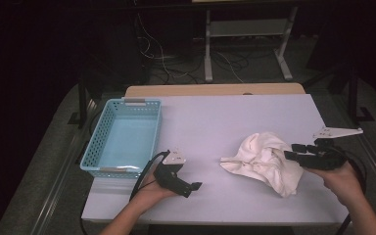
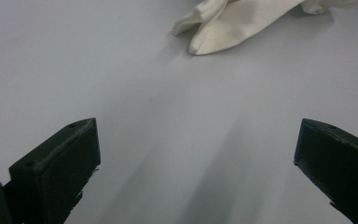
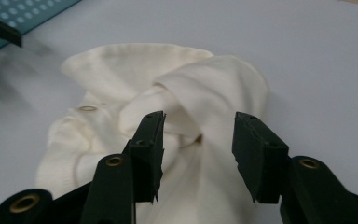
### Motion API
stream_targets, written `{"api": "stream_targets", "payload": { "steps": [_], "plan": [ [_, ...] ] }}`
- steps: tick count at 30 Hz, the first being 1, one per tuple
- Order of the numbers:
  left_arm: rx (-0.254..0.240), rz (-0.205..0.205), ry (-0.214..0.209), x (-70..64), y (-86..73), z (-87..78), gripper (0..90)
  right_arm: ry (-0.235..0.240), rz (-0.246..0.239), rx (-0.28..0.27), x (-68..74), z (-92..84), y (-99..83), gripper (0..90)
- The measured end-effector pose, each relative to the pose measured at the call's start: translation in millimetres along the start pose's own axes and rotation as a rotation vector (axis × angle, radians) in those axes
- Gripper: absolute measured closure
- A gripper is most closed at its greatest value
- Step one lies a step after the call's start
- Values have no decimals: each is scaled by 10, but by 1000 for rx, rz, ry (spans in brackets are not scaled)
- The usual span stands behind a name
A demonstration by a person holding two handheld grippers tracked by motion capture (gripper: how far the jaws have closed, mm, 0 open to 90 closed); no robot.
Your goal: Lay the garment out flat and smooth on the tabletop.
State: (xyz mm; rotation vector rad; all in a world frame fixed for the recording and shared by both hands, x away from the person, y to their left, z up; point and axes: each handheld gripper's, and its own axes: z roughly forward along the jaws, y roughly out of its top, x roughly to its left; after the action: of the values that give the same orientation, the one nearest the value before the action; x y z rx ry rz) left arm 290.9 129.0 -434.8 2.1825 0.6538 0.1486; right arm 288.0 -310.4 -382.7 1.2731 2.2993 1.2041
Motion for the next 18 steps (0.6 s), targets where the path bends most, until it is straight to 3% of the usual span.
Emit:
{"api": "stream_targets", "payload": {
  "steps": [7,18],
  "plan": [
    [1,2,0,-3,2,6,0,72,-36,21,193,87,-33,546],
    [0,2,-1,-3,0,7,0,146,-129,63,453,365,112,561]
  ]
}}
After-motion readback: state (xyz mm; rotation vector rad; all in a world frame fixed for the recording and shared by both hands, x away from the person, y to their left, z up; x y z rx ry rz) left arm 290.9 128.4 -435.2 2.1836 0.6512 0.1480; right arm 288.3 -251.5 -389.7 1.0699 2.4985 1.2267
